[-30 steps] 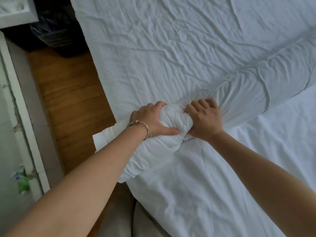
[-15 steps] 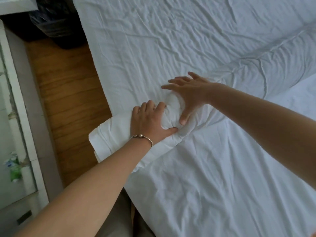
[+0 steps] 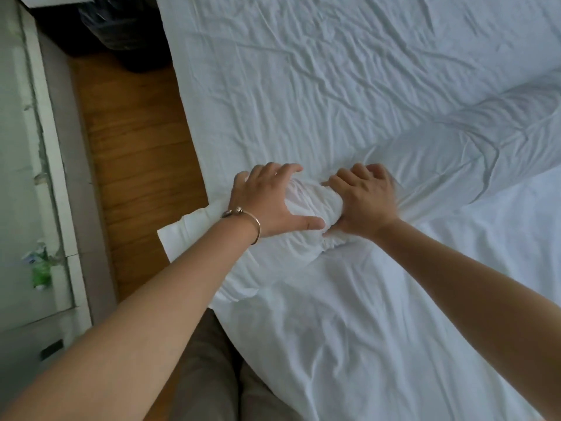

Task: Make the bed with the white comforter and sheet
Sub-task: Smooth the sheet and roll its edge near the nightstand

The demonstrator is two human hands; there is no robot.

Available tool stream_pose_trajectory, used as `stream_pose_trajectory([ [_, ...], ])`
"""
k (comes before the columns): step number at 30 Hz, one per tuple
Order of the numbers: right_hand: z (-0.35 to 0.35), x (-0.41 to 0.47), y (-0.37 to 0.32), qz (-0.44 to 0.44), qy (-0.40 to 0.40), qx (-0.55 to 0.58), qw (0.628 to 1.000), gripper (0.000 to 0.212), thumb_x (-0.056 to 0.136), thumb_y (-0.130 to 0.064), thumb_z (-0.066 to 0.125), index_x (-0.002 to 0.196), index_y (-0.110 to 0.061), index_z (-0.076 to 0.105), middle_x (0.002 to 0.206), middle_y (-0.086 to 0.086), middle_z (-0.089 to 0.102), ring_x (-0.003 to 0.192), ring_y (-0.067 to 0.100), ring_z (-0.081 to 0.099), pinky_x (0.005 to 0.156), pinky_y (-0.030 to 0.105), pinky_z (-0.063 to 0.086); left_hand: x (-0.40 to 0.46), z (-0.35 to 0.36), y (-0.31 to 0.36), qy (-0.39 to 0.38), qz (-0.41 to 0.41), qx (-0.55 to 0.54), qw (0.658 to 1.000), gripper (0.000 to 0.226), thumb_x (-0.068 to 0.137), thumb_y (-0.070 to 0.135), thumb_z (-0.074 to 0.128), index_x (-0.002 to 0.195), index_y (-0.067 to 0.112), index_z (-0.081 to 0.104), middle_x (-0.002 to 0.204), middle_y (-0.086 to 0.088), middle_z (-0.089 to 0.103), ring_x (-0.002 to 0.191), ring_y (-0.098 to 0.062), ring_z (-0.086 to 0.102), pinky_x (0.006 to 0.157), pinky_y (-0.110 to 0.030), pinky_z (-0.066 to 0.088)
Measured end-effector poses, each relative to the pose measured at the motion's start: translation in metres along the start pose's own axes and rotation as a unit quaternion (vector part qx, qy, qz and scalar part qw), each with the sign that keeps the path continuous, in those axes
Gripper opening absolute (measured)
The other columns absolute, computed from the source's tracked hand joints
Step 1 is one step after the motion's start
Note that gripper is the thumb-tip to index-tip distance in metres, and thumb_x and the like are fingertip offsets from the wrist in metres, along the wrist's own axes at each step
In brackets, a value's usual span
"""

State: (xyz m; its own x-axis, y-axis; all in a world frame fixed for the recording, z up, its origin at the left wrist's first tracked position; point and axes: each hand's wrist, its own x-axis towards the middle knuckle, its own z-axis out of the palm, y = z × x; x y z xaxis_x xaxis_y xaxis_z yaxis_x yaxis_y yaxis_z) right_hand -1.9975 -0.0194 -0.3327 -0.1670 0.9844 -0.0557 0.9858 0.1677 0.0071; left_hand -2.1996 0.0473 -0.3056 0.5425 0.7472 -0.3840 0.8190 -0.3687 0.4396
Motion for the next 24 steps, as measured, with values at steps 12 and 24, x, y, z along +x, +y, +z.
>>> stream_pose_trajectory([
  [12, 0.004, -0.070, -0.017, -0.020, 0.130, -0.052, 0.990, 0.058, 0.061, -0.047, 0.081, 0.110, -0.019, 0.066, 0.108, -0.004, 0.065, 0.097, 0.023, 0.058, 0.081, 0.040, 0.036, -0.034, 0.061, 0.036, 0.085, 0.016, 0.123, 0.989, 0.088, 0.048, 0.074, 0.070, 0.113, 0.024, 0.039, 0.103, 0.000, 0.049, 0.099, -0.023, 0.052, 0.078, -0.039, 0.034],
  [24, -0.046, -0.017, 0.002, -0.044, -0.360, -0.018, 0.932, 0.130, 0.035, -0.088, 0.069, 0.147, -0.045, 0.020, 0.150, -0.011, 0.039, 0.140, 0.021, 0.031, 0.118, 0.046, 0.004, -0.081, 0.113, 0.053, 0.246, 0.088, 0.143, 0.955, 0.087, 0.042, 0.065, 0.076, 0.110, 0.015, 0.052, 0.089, -0.005, 0.049, 0.081, -0.025, 0.043, 0.076, -0.041, 0.032],
])
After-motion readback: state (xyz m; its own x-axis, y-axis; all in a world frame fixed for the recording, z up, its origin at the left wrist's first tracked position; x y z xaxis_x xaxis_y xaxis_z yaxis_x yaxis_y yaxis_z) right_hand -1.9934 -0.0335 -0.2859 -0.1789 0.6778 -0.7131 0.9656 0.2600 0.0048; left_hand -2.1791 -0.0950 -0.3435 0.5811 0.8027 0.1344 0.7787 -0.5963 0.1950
